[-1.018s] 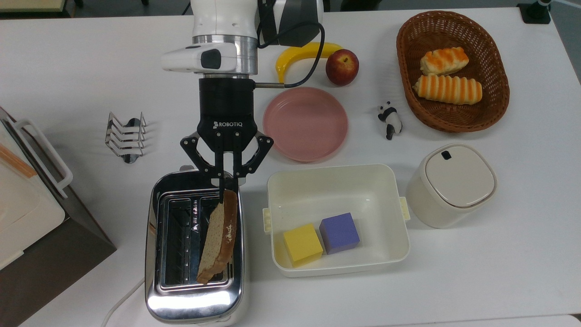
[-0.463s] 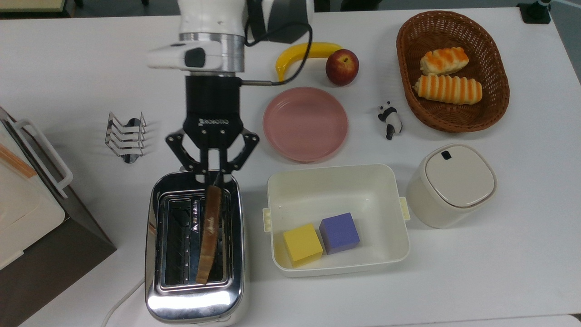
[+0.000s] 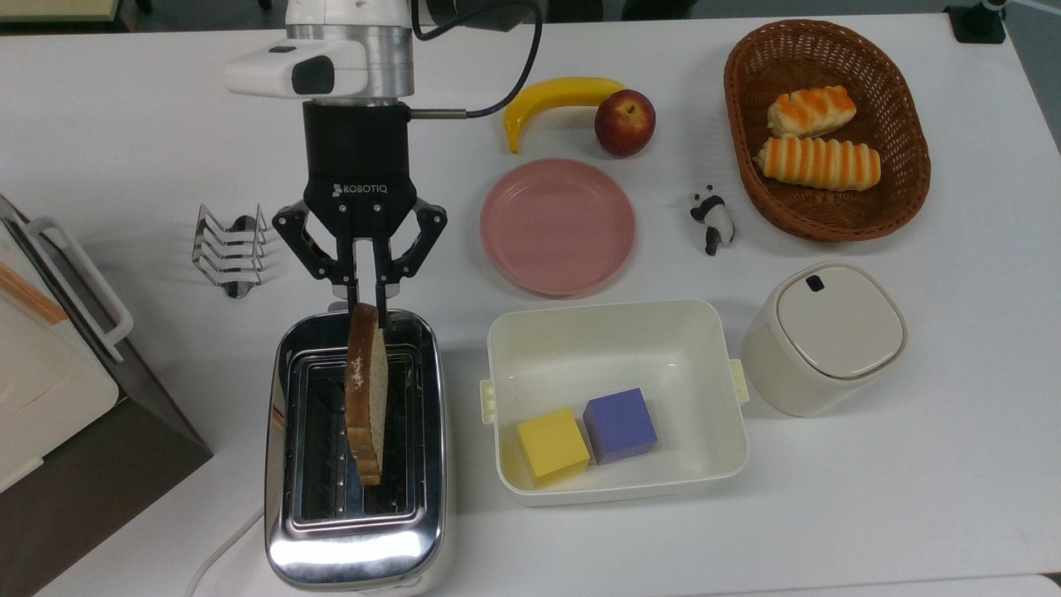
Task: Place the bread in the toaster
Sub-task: 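Push the bread slice down into the slot and open the gripper, then raise the open gripper up away from the toaster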
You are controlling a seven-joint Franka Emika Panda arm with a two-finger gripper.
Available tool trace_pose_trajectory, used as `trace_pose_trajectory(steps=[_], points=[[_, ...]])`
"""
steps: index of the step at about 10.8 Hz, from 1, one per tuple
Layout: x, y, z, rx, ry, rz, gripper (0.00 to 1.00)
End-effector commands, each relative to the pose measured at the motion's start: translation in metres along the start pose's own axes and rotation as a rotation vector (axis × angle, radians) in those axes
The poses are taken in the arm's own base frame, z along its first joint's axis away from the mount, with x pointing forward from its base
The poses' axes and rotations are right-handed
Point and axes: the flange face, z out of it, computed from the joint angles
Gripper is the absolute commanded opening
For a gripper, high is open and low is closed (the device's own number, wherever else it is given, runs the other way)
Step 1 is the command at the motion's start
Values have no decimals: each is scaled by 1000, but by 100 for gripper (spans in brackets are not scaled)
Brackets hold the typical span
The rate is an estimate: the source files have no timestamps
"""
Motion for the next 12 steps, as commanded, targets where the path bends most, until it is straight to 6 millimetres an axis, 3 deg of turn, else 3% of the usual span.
trace_pose_trajectory(steps=[1, 2, 3, 5, 6, 8, 12], points=[[-13, -5, 0, 16, -46, -4, 20], [-13, -4, 1, 13, -43, -5, 21], [-13, -3, 0, 12, -42, -4, 32], [-13, -2, 2, 10, -42, -2, 72], [-14, -2, 3, 10, -43, 0, 77], [-17, -4, 4, 13, -52, 1, 100], [-48, -13, -12, 64, -196, 40, 100]])
